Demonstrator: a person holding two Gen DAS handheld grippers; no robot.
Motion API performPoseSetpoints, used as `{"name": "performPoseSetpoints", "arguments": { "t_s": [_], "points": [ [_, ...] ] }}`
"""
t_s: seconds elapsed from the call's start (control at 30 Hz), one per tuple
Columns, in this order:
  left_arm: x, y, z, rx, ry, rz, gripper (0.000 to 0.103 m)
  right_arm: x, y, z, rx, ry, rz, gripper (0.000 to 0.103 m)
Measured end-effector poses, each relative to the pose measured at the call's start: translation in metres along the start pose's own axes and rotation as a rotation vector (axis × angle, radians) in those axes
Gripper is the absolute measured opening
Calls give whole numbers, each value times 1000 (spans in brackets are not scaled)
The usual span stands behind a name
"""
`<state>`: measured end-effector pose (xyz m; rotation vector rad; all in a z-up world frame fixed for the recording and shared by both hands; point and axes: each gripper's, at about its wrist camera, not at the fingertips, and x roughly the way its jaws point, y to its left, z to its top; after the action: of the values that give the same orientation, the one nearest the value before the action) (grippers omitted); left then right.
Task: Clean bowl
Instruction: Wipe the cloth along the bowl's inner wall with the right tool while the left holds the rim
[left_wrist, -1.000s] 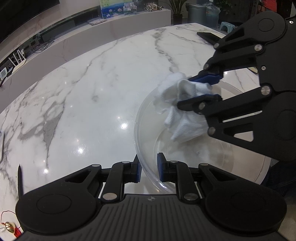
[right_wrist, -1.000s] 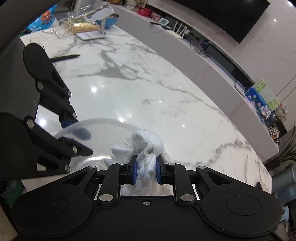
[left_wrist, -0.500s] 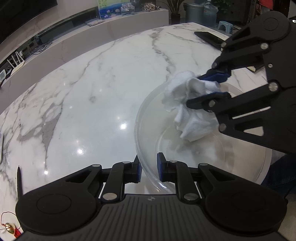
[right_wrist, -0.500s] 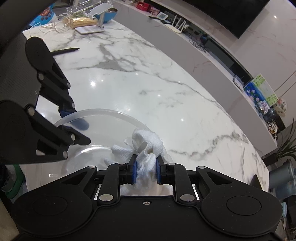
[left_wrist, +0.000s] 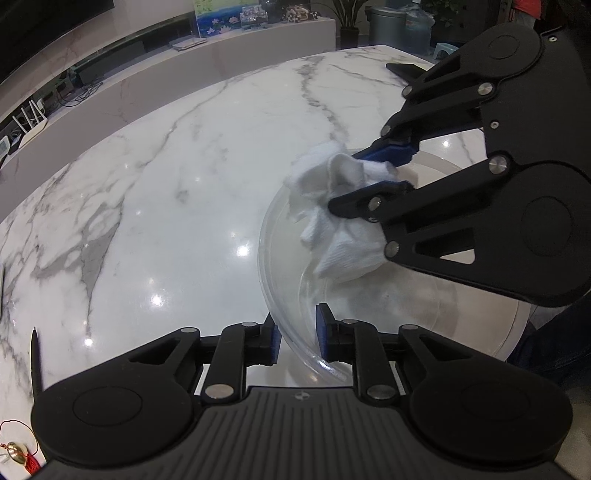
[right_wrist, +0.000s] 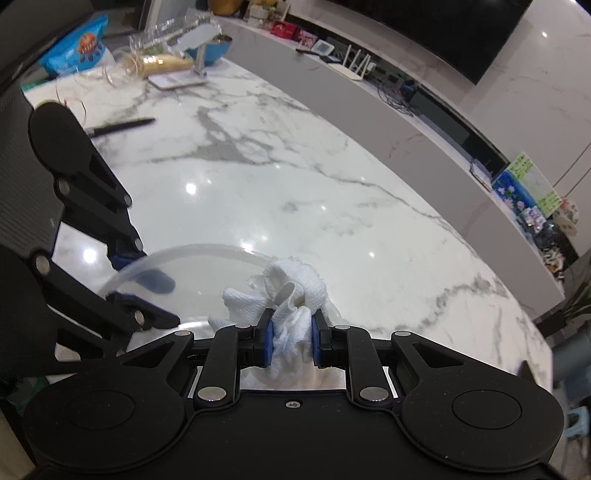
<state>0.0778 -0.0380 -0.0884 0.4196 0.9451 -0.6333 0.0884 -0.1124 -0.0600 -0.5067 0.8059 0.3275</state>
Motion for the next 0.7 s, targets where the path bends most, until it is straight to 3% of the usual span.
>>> {"name": "performPoseSetpoints", "arguments": {
  "t_s": [0.47, 0.7],
  "points": [
    [0, 1, -2, 3, 0, 4, 18, 2, -5, 6, 102, -36, 214, 17],
    [0, 0, -1, 8, 0, 10, 18, 1, 2, 6, 70, -40, 201, 17]
  ]
}}
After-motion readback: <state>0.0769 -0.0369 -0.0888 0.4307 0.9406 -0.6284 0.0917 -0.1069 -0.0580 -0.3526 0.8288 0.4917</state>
